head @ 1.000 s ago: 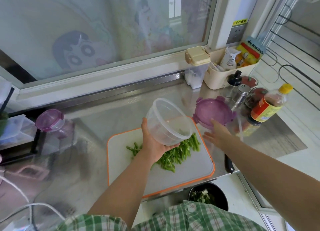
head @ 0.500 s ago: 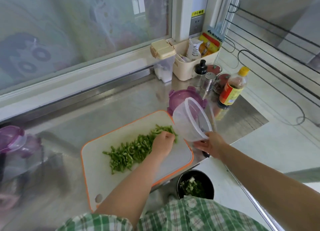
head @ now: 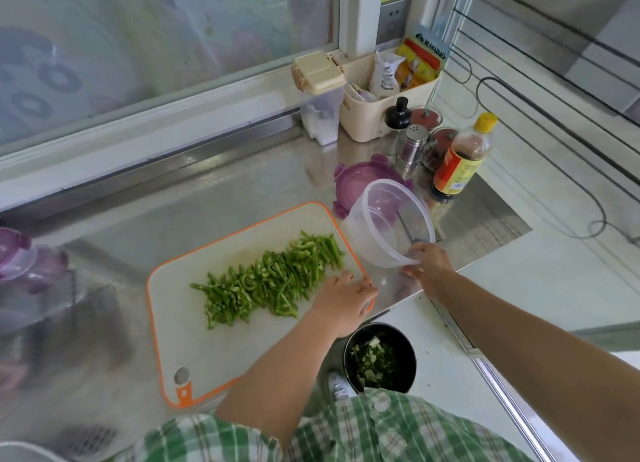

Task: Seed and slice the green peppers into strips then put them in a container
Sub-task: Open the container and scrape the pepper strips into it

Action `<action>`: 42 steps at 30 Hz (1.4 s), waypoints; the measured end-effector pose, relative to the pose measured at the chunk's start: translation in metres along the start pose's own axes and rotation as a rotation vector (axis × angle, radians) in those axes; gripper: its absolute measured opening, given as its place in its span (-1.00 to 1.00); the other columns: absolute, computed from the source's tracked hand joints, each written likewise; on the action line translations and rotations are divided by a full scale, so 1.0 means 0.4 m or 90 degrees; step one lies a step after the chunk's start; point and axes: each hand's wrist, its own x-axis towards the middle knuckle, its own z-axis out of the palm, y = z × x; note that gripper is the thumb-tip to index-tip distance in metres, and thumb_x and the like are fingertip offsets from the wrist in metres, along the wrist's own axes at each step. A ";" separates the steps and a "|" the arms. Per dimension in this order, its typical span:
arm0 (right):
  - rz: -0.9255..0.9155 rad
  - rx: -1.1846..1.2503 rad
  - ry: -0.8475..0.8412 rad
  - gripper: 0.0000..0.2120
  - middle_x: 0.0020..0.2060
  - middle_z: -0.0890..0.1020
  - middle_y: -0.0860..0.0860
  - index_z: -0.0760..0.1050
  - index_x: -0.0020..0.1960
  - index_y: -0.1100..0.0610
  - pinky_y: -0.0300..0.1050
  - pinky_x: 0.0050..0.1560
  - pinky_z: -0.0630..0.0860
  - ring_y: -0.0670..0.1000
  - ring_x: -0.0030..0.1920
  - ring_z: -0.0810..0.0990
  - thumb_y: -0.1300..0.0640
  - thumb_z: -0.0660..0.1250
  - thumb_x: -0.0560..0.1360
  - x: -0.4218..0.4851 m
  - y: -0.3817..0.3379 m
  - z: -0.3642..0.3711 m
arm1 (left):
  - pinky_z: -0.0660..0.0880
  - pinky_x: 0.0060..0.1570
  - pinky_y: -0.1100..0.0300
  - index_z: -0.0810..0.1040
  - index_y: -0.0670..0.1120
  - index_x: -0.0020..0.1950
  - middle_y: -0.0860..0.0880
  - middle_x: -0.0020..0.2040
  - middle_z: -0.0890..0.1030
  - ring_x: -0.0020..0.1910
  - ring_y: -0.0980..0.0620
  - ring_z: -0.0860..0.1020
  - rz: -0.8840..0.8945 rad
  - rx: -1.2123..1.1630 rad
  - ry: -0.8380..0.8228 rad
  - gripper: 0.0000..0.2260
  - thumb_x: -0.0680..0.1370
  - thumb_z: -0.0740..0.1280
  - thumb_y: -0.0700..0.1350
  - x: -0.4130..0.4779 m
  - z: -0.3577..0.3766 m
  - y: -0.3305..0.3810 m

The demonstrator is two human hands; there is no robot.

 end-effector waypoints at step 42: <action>-0.256 -0.487 0.028 -0.50 0.33 0.35 0.19 0.25 0.45 0.20 0.13 0.34 0.29 0.21 0.32 0.32 0.19 0.19 0.53 -0.189 0.279 0.130 | 0.32 0.28 -0.10 0.29 -0.28 0.38 -0.29 0.39 0.30 0.36 -0.28 0.28 -0.977 -0.461 0.304 -0.58 0.59 0.25 -0.13 -0.467 0.211 -0.186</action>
